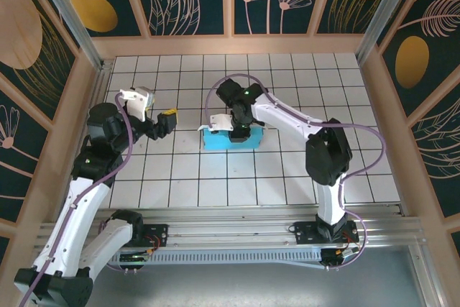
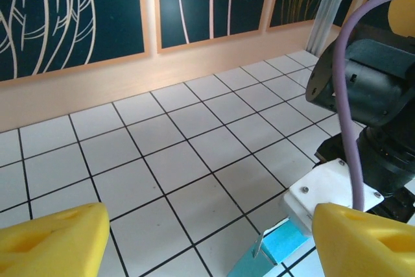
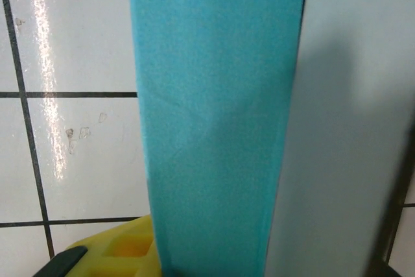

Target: Fold the paper box

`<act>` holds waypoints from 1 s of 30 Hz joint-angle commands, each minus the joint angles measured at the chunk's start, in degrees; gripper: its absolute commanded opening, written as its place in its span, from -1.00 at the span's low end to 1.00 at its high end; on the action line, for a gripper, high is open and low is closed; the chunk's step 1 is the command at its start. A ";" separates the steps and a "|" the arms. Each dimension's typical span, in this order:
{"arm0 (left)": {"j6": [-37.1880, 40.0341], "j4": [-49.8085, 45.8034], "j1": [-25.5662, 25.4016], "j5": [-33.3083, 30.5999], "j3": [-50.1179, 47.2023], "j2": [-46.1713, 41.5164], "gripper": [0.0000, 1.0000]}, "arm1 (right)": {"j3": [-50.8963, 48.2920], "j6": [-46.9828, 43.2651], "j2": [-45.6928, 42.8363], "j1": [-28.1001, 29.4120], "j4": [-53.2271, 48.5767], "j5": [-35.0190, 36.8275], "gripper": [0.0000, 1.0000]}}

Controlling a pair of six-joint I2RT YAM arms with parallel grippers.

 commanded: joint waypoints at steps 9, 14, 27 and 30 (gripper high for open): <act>-3.01 -4.92 -0.06 -0.70 3.90 6.92 0.60 | 4.94 5.50 1.79 -0.08 0.62 -2.35 0.10; -4.50 -5.05 -0.14 2.39 4.19 9.69 0.60 | 5.28 6.39 0.25 -0.57 2.20 -3.87 0.25; -5.40 -6.53 -0.10 7.24 4.74 13.68 0.56 | 5.00 10.58 -3.37 -2.46 5.83 -10.50 0.33; -5.26 -7.14 -0.12 7.89 5.56 14.36 0.56 | 2.31 12.95 -7.43 -3.89 10.23 -15.34 0.34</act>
